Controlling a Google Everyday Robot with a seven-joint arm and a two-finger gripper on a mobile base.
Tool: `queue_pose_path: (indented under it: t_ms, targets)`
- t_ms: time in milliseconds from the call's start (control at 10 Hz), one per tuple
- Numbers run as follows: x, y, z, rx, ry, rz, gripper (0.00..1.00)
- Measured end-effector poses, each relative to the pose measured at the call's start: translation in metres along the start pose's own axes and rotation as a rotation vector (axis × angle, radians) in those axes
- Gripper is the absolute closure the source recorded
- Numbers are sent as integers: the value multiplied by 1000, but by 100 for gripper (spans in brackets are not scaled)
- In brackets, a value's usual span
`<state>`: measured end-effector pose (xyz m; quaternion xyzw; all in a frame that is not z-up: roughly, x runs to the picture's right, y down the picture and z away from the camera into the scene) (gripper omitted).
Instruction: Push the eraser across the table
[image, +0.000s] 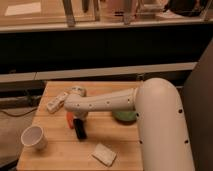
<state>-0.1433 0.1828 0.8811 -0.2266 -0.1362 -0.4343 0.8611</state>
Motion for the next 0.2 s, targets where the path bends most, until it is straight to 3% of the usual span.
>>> queue_pose_path:
  t_ms: [200]
  targets:
    - [0, -1, 2, -1, 4, -22, 98]
